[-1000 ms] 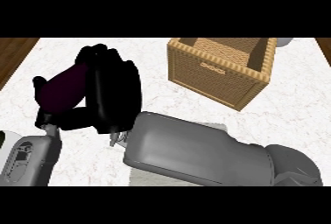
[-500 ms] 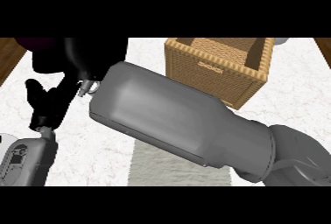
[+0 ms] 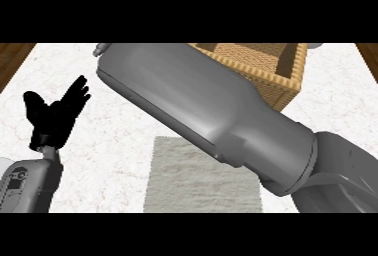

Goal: Pick the eggplant from the placemat and place it in the basket

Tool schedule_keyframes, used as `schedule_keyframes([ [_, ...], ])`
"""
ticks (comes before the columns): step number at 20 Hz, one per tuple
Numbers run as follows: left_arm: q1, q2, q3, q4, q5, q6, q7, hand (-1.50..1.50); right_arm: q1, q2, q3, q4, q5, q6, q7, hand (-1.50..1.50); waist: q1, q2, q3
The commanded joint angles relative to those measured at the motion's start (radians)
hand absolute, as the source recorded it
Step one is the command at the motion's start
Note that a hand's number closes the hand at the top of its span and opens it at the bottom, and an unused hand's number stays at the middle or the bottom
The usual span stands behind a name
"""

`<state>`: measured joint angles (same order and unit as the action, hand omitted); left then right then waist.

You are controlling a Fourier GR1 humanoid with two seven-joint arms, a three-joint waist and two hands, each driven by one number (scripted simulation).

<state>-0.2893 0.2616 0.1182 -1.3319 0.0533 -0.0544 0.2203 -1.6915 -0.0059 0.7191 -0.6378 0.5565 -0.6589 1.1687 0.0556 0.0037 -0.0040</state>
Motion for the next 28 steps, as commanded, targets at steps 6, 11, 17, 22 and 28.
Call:
schedule_keyframes([
  [6,0.025,0.036,0.04,-0.02,0.022,-0.014,0.023,0.0,-0.001,-0.005,-0.09,0.18,0.009,-0.015,0.028,1.5,-0.037,-0.001,0.003],
  [11,0.053,0.003,0.028,-0.04,0.013,0.004,0.002,0.0,0.065,0.005,-0.094,0.199,0.022,-0.041,-0.016,1.5,-0.036,-0.003,0.003],
  [17,0.04,0.02,0.045,-0.057,0.026,-0.007,0.033,0.0,0.159,-0.02,-0.17,0.202,0.04,-0.135,-0.147,1.5,-0.046,-0.003,0.004],
  [22,0.053,0.004,0.04,-0.056,0.014,0.009,0.017,0.0,0.222,-0.034,-0.159,0.316,0.141,-0.317,-0.057,1.5,-0.05,-0.002,0.003],
  [28,0.025,0.004,0.034,-0.003,-0.016,0.009,-0.024,0.0,0.287,-0.049,-0.268,0.311,0.084,-0.303,-0.224,-1.5,-0.04,0.004,0.004],
])
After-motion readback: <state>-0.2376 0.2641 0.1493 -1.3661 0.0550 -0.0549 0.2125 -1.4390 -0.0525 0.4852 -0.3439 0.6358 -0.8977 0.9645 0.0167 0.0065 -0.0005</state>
